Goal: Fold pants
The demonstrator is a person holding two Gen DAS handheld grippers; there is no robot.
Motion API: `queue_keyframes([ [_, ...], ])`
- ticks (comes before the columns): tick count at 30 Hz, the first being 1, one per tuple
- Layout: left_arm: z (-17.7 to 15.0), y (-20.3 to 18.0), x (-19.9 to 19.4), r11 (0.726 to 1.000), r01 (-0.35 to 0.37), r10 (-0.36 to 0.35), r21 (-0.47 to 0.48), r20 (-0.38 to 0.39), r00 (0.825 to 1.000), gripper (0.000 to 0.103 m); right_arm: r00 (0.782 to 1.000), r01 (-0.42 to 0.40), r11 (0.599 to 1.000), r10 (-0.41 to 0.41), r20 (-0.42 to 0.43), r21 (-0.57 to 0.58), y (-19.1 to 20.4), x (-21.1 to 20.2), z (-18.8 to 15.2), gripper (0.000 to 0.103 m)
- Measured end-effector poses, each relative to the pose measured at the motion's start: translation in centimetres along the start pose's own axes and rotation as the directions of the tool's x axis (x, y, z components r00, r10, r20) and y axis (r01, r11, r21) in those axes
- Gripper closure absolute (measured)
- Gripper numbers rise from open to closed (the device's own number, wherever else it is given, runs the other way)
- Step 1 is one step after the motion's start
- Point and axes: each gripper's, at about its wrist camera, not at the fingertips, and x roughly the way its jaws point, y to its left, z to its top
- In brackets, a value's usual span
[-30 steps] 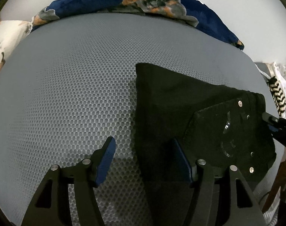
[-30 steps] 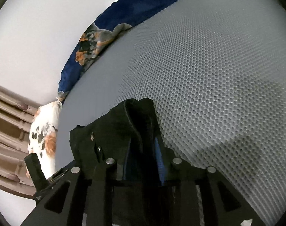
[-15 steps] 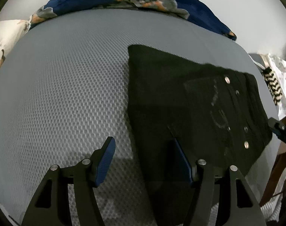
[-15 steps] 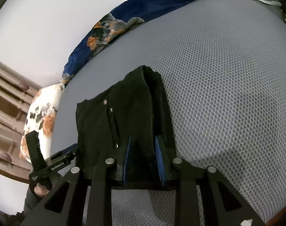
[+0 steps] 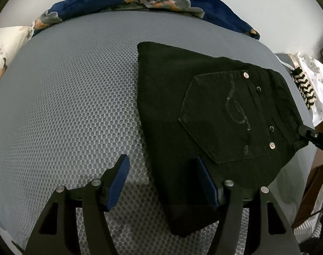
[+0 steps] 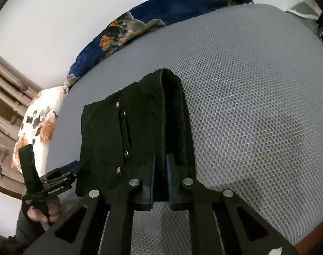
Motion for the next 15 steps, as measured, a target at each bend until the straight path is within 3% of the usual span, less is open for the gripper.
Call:
queue_keyframes([
  [15, -1.2, 0.3, 0.7, 1.0, 0.021, -0.021, 0.005, -0.012, 1.0, 0.036, 0.999, 0.026, 0.997, -0.023, -0.035, 0.072, -1.8, 1.1, -1.6, 0.095],
])
